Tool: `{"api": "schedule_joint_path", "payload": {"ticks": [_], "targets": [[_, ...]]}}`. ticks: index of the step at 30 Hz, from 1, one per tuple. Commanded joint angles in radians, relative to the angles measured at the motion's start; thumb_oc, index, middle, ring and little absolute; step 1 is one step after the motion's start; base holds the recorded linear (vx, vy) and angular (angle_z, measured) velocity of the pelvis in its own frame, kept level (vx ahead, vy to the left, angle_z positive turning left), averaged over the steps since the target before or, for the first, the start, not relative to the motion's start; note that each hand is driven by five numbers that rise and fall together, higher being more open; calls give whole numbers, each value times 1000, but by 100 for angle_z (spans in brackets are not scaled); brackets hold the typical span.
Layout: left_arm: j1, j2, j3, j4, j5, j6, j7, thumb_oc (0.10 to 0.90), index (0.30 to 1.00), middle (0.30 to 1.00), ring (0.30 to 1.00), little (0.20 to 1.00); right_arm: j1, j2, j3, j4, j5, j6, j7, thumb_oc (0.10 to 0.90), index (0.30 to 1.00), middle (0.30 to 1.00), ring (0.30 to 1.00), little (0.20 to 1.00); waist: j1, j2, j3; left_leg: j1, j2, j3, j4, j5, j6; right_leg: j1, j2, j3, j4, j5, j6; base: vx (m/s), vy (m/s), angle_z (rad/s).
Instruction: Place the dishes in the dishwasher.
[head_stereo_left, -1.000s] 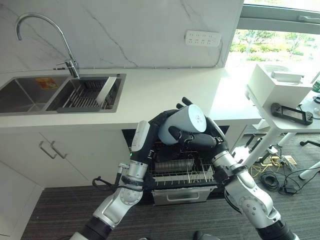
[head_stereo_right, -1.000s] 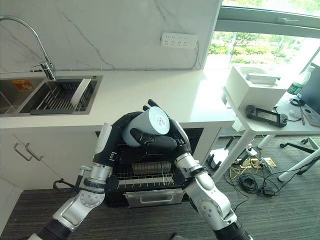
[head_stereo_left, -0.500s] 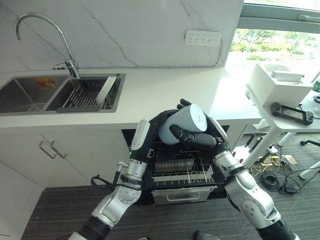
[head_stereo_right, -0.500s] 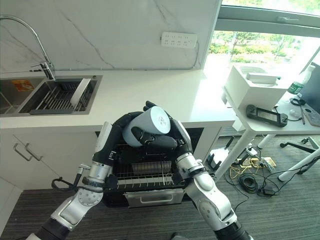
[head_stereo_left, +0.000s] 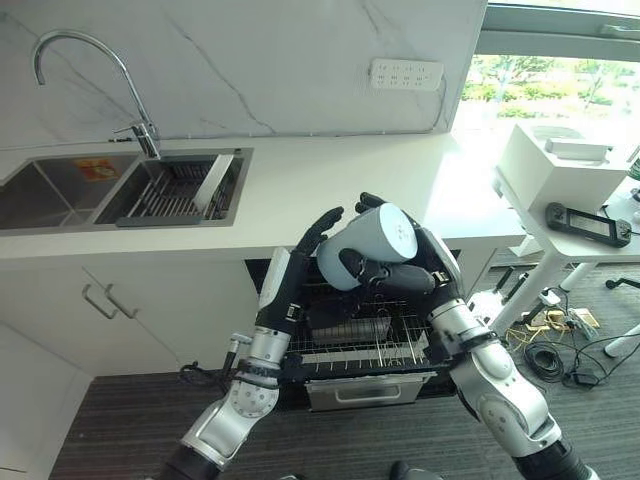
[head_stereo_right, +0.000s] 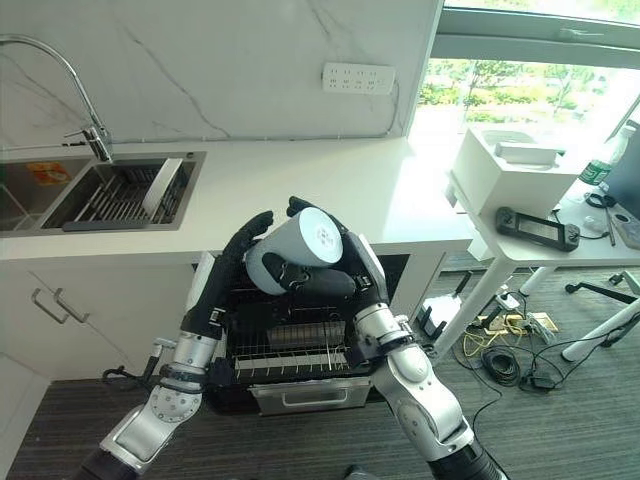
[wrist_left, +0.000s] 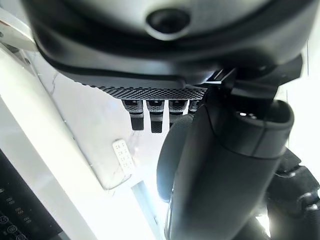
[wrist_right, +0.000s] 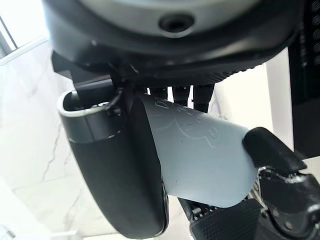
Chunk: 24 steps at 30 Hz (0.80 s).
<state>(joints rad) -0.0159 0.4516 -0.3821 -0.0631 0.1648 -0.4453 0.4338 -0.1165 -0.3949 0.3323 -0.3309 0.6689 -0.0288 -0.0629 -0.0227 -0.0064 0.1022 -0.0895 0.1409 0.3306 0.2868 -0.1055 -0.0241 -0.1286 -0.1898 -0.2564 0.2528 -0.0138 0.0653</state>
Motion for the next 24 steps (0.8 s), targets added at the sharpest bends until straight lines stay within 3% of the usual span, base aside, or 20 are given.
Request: {"api": "schedule_joint_path", "payload": {"ticks": [1, 8, 14, 18, 20, 22, 24], "targets": [[-73, 15, 236, -72, -54, -62, 212, 800, 900, 900, 900, 900, -38, -1, -190, -115, -21, -160, -3, 400, 300, 300, 300, 300, 22, -5, -30, 46, 12, -124, 13, -157, -36, 66, -14, 0, 47, -179, 72, 0, 0, 0], [-14, 16, 429, -44, -9, -28, 326, 800, 900, 900, 900, 900, -2, -13, -274, -112, -58, -144, -11, 400, 300, 300, 300, 300, 12, 1, -43, 46, 15, -123, 13, -153, -43, 67, -11, 7, 47, -188, 66, 10, 21, 0], [19, 39, 495, 19, -11, -35, 284, 800, 900, 900, 900, 900, 26, -20, -363, -84, -51, -175, -45, 400, 300, 300, 300, 300, 1, -1, -44, 45, 16, -119, 13, -151, -46, 64, -6, 11, 47, -191, 65, -8, 6, 2], [28, 55, 464, 15, -115, -31, 29, 800, 900, 900, 900, 900, 37, -30, -379, -74, -71, -170, -51, 400, 300, 300, 300, 300, -7, 5, -40, 47, 20, -112, 13, -149, -46, 61, -2, 20, 47, -190, 64, 0, 0, 0], [25, 58, 454, 7, -157, -16, -41, 800, 900, 900, 900, 900, 41, -32, -383, -70, -70, -166, -49, 400, 300, 300, 300, 300, -8, 7, -39, 46, 21, -110, 13, -148, -46, 59, -1, 21, 47, -189, 65, 0, 0, 0], [24, 66, 436, 0, -207, 14, -134, 800, 900, 900, 900, 900, 45, -36, -388, -57, -67, -163, -43, 400, 300, 300, 300, 300, -10, 9, -36, 47, 22, -108, 13, -148, -46, 58, -1, 22, 47, -188, 66, 0, 0, 0], [24, 73, 392, -17, -230, 111, -265, 800, 900, 900, 900, 900, 55, -37, -395, -51, -66, -153, -32, 400, 300, 300, 300, 300, -16, 14, -31, 46, 23, -104, 13, -146, -44, 56, 0, 23, 47, -184, 69, -24, -7, -4]]}}
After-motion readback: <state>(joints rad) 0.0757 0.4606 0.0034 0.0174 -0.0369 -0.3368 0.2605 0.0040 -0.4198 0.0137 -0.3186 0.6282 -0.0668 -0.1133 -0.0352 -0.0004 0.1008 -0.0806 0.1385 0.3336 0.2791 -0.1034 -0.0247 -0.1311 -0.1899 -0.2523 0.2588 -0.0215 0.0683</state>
